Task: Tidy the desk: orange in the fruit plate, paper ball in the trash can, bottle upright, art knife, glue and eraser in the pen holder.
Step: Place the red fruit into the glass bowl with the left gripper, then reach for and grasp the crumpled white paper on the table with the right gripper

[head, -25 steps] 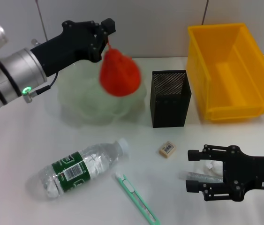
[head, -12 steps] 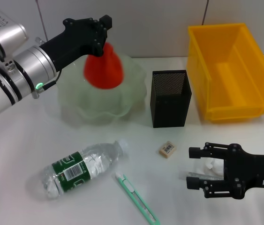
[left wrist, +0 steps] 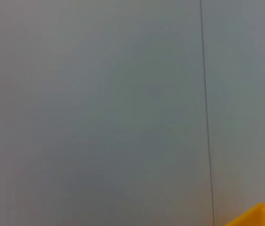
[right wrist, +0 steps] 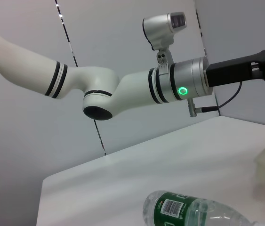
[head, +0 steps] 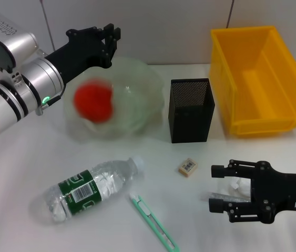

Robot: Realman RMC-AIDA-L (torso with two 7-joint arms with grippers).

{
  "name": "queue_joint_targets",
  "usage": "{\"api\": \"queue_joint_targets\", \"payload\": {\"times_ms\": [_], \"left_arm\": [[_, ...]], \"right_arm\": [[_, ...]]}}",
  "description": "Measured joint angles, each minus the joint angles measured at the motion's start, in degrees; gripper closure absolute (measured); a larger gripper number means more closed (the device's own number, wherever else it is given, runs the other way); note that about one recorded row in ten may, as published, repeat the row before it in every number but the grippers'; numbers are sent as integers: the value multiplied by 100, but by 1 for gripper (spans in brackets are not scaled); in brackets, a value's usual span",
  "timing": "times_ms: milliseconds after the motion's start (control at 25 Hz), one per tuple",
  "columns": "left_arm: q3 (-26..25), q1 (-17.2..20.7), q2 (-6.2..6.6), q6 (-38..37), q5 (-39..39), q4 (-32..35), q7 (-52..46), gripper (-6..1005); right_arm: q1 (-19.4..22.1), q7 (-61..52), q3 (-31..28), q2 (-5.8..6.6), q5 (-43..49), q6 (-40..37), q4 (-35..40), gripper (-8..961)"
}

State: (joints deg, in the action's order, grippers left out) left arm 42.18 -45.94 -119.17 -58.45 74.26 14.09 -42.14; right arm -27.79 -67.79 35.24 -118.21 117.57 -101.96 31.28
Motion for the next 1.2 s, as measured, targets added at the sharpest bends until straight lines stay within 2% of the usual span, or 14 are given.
{"api": "queue_joint_targets", "payload": {"times_ms": [480, 560, 640, 760, 800, 880, 1000, 1040, 1120, 1200], "left_arm": [[26, 56, 0, -90, -371, -143, -55, 757], [33, 66, 0, -143, -371, -142, -113, 637], [114, 186, 26, -579, -337, -43, -725, 516], [686, 509, 72, -1096, -310, 440, -1575, 280], [805, 586, 80, -1184, -309, 549, -1729, 272], [1381, 939, 101, -1499, -306, 1122, -2270, 254], [2063, 1484, 210, -2024, -301, 1902, -2869, 229], [2269, 1688, 289, -2264, -275, 2143, -3057, 229], [2438, 1946, 454, -2752, -78, 2397, -3380, 229], [2418, 2024, 564, -3095, 191, 2433, -3594, 229]], "right_arm": [[11, 12, 1, 0, 0, -39, -9, 168], [11, 10, 0, 0, -2, -23, -8, 168], [13, 10, 0, 0, -49, -15, -7, 168], [34, 10, 0, -1, -223, -26, -7, 168], [42, 10, 0, 3, -299, -39, -7, 168], [51, -24, 0, 27, -399, -71, 0, 168], [49, -208, 0, 50, -429, -125, 109, 169], [39, -345, 0, 63, -431, -153, 188, 169], [9, -671, 2, 107, -429, -226, 361, 169], [-22, -1133, 23, 180, -404, -345, 625, 169]]}}
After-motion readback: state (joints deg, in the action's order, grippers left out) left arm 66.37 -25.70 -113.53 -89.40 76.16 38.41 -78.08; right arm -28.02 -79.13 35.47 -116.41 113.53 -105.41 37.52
